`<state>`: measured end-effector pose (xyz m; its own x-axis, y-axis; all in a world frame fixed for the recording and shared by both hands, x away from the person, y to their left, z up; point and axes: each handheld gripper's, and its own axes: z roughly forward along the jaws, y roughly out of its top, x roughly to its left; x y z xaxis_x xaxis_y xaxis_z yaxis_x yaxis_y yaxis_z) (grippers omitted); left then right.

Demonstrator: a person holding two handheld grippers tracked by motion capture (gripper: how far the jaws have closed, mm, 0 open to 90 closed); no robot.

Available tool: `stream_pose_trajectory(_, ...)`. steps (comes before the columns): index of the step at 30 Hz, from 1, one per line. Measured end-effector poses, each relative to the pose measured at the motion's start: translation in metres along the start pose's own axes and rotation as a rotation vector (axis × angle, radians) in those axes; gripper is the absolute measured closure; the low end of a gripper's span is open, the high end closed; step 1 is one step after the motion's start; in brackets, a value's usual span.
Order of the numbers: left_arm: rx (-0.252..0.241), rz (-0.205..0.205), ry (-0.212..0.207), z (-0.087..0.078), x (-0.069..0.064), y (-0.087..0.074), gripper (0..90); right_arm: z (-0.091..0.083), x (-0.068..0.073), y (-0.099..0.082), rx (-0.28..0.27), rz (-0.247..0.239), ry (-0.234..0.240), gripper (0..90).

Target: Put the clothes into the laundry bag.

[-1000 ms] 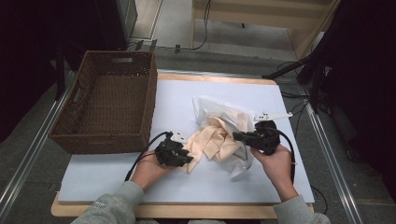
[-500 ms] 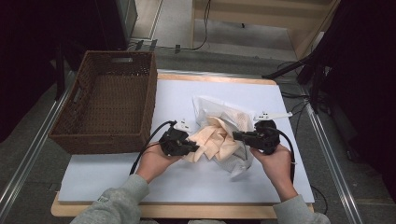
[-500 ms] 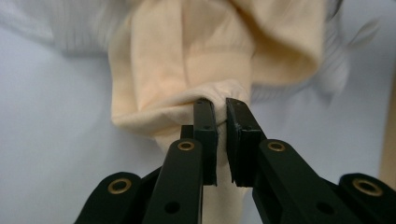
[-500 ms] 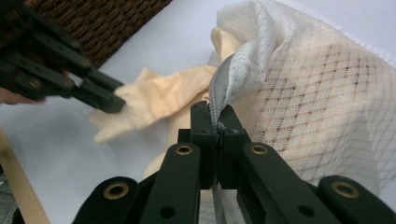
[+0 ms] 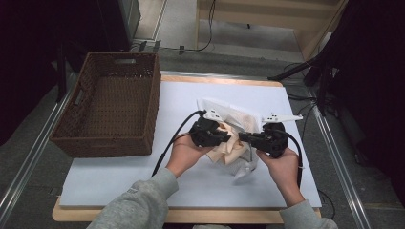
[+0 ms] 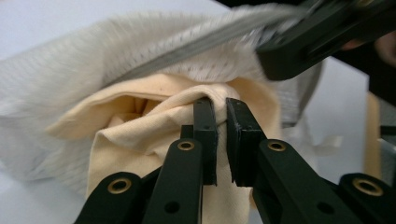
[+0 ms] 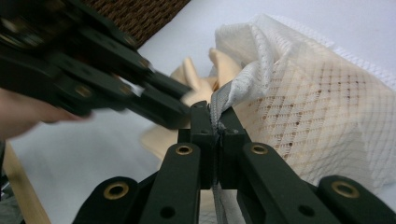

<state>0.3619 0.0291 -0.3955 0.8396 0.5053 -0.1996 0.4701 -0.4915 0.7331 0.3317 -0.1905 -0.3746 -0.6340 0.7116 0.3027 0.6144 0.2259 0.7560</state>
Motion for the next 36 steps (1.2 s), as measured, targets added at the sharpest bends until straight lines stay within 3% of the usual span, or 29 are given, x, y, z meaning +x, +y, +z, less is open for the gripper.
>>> stream_pose_trajectory(3,0.006,0.003,-0.009,0.018,-0.001,-0.001,83.9,-0.002,-0.001,0.000,-0.006,0.005,-0.003,88.7)
stream_pose_trajectory(6,-0.030,-0.023,-0.043,0.026,-0.007,0.003,83.9,-0.003,-0.001,-0.001,-0.014,0.004,0.000,88.7)
stream_pose_trajectory(7,-0.038,-0.013,-0.040,0.029,-0.009,0.005,83.8,-0.004,-0.001,-0.001,-0.015,0.003,-0.002,88.7)
stream_pose_trajectory(9,-0.010,0.000,-0.021,0.038,-0.007,0.005,83.7,-0.005,-0.001,-0.001,-0.015,0.003,-0.003,88.7)
stream_pose_trajectory(12,0.071,0.019,0.004,0.055,0.000,-0.002,83.1,-0.005,-0.002,-0.003,-0.008,0.007,-0.007,88.7)
stream_pose_trajectory(15,0.087,0.068,0.020,0.064,-0.002,-0.008,82.2,-0.003,-0.003,-0.004,0.008,0.008,-0.003,88.7)
stream_pose_trajectory(18,0.076,0.029,-0.013,0.059,0.001,-0.007,78.2,-0.001,-0.003,-0.005,0.022,0.003,-0.001,88.7)
stream_pose_trajectory(22,0.067,0.049,-0.023,0.047,-0.004,-0.004,62.7,0.001,-0.003,-0.005,0.031,-0.002,-0.005,88.7)
stream_pose_trajectory(27,0.077,0.042,-0.075,0.031,-0.004,-0.002,47.9,0.001,-0.003,-0.005,0.033,0.001,-0.008,88.7)
stream_pose_trajectory(32,0.055,0.026,-0.098,0.007,0.004,-0.001,46.5,0.001,-0.003,-0.005,0.033,0.001,-0.006,88.7)
stream_pose_trajectory(36,0.045,0.021,-0.074,-0.011,0.015,-0.008,53.3,0.001,-0.003,-0.005,0.033,0.003,-0.007,88.7)
